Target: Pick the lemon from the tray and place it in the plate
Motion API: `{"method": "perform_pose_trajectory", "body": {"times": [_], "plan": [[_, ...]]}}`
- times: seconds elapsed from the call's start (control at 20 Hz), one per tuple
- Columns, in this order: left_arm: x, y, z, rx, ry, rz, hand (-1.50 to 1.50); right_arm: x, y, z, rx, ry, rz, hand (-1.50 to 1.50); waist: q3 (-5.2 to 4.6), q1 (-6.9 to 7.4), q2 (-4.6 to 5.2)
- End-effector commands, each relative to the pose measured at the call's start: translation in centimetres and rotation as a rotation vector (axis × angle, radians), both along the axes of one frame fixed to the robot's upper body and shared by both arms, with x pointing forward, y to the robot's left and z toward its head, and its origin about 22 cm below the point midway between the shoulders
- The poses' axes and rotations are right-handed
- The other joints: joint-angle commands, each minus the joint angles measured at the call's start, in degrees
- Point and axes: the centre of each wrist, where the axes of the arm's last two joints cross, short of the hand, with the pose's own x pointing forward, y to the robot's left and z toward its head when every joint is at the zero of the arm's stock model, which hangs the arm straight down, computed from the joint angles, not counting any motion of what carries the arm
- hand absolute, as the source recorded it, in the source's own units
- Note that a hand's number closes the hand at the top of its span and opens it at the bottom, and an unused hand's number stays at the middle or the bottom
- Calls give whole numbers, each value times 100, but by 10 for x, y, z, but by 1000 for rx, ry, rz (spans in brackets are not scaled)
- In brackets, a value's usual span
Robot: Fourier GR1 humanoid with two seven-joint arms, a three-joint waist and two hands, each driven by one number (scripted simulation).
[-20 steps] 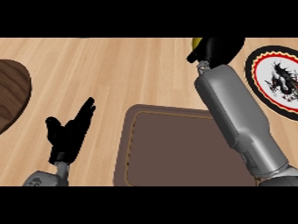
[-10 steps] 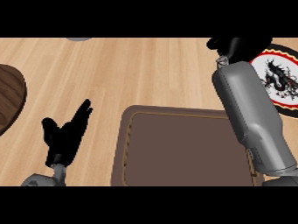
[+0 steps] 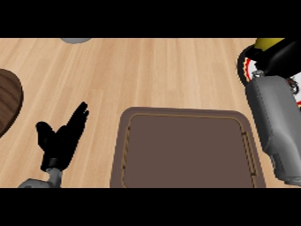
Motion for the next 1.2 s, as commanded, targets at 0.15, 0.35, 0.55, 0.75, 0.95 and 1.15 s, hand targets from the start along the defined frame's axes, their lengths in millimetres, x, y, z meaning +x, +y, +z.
{"method": "perform_pose_trajectory", "body": {"times": [0.15,0.35,0.55,0.75,0.95,1.15], "plan": [[-12,-2,-19,3,70,9,0,-10,-67,-24,104,-158,-174,150,-31,-26,9],[-3,1,-21,-2,55,3,0,-17,-99,-37,91,-172,-184,150,-29,-53,8],[-2,-4,-14,-13,64,-12,0,-13,-116,-33,107,-156,-200,150,-25,27,17],[0,-7,-7,-12,45,0,0,-29,-136,-59,349,92,-295,-150,-10,23,36],[-3,-10,-4,-16,55,6,0,-29,-141,-58,436,124,-214,-150,9,69,46],[-12,-4,-19,-16,57,0,0,-33,-138,-65,430,27,-121,-150,8,55,45]]}}
